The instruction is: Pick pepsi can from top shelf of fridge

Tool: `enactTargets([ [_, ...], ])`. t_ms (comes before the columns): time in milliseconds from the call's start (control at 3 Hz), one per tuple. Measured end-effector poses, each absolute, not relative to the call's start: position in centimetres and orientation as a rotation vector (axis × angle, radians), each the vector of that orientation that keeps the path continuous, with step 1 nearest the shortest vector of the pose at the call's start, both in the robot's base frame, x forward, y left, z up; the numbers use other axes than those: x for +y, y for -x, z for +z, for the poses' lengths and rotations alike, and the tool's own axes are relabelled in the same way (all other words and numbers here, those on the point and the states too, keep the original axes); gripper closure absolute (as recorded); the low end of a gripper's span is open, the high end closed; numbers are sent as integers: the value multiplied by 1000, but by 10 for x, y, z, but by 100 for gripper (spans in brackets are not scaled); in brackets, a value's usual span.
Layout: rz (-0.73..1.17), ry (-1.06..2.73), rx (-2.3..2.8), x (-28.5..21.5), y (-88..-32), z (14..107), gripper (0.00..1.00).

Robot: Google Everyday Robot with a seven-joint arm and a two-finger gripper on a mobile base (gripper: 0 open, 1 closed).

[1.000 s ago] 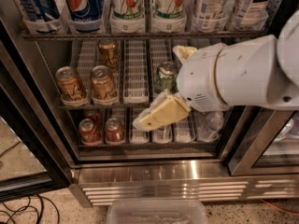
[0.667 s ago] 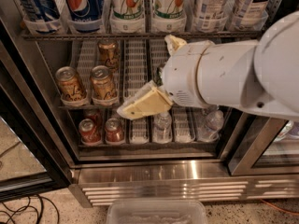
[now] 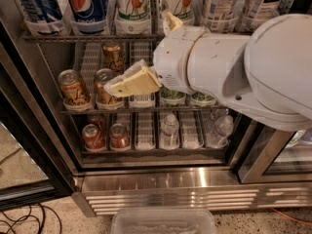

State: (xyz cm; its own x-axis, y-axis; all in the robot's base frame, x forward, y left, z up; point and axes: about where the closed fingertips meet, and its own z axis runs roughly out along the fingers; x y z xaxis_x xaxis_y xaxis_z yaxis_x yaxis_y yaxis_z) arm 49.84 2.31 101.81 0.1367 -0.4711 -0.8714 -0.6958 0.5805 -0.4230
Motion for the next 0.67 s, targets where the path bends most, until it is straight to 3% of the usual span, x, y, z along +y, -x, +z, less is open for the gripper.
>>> enactTargets([
  [667, 191, 1015, 1487, 31, -495, 1022, 0],
])
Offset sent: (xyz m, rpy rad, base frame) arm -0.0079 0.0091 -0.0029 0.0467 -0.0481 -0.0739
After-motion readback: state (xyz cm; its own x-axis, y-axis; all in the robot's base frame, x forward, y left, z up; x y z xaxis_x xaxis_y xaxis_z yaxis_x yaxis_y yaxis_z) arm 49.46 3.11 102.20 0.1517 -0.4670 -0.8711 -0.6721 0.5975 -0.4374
